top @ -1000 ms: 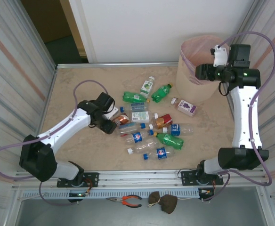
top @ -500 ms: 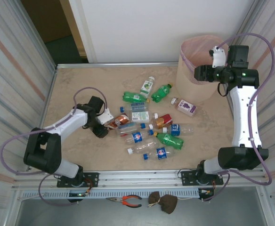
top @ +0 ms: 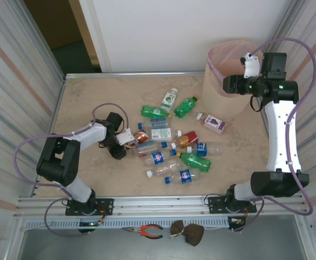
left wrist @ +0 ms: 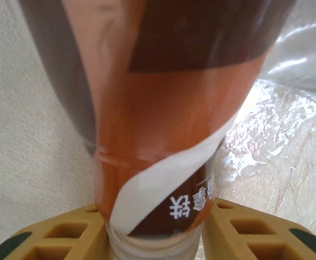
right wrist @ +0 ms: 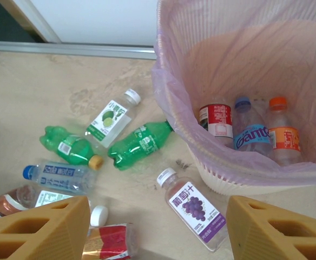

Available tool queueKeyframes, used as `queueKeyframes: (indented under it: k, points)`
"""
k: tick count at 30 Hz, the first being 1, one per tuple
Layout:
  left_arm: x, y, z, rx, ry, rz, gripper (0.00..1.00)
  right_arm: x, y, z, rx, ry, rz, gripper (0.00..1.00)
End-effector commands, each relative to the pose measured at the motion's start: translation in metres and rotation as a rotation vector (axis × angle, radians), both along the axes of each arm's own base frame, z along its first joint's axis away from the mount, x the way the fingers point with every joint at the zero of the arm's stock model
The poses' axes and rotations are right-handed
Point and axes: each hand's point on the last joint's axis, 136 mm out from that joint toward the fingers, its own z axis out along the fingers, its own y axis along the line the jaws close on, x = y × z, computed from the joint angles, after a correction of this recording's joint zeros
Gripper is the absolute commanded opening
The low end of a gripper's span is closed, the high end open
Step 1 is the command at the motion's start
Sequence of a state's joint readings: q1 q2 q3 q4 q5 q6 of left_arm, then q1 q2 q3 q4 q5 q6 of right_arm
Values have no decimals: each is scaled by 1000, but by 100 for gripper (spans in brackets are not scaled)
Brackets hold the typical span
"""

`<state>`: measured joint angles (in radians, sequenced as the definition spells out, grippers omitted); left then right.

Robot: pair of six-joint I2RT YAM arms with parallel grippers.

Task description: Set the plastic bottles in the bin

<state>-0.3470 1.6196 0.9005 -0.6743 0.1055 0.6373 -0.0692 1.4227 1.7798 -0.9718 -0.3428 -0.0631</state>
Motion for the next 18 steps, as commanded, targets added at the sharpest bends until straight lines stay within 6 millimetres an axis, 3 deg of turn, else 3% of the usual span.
queueKeyframes:
  k: [1, 8, 18]
  points:
    - [3, -5, 2, -22, 1, -28, 39, -8, 7, 13, 2, -35, 35, 67]
    - [1, -3, 3, -15, 2, -30, 30, -11, 7, 14, -6, -39, 36, 67]
    - [4, -4, 25, -37, -70, -24, 19, -17, 7, 21, -13, -59, 34, 67]
